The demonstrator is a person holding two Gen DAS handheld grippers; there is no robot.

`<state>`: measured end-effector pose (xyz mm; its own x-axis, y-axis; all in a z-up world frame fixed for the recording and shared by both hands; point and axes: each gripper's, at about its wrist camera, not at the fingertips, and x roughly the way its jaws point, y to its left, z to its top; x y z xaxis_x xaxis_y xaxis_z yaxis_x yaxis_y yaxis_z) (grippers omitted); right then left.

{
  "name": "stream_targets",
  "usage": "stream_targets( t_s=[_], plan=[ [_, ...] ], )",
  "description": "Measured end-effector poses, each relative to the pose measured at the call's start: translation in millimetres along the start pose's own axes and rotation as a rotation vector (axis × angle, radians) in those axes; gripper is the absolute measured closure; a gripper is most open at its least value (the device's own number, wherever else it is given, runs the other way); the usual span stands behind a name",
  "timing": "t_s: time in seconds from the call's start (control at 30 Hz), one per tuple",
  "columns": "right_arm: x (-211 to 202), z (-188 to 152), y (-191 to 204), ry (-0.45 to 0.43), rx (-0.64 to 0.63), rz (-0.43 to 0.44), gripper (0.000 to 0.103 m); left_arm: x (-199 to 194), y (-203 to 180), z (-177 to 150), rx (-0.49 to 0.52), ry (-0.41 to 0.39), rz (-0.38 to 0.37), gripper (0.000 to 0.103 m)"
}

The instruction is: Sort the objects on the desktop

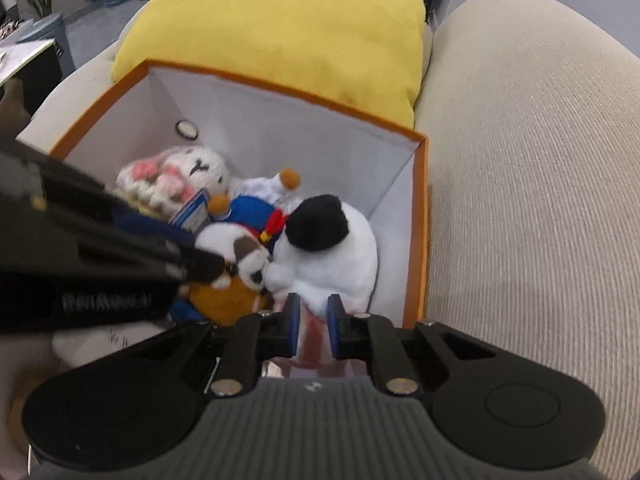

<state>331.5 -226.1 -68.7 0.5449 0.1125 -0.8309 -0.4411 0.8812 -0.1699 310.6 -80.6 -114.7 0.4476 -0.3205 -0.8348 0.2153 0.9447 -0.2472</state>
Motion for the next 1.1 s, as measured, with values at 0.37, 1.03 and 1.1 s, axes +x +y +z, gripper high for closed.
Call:
stream_targets(
  t_s=[0.37,1.03,1.1],
  plan=[
    [-1,6,-6,-0.036,0.027,0.007,0.089,-2,6,2,-0.005,-0.018,-0.03,0.079],
    [-166,-56,22,-0.309,0.219,0.097,0.074,-159,-41,-64,0.078,-0.341,0.108,0.059],
    [-178,-64,26,-0.337,0.237,0.1,0.065,-170,-45,-76,0.069,-0.371,0.121,0.044]
  ],
)
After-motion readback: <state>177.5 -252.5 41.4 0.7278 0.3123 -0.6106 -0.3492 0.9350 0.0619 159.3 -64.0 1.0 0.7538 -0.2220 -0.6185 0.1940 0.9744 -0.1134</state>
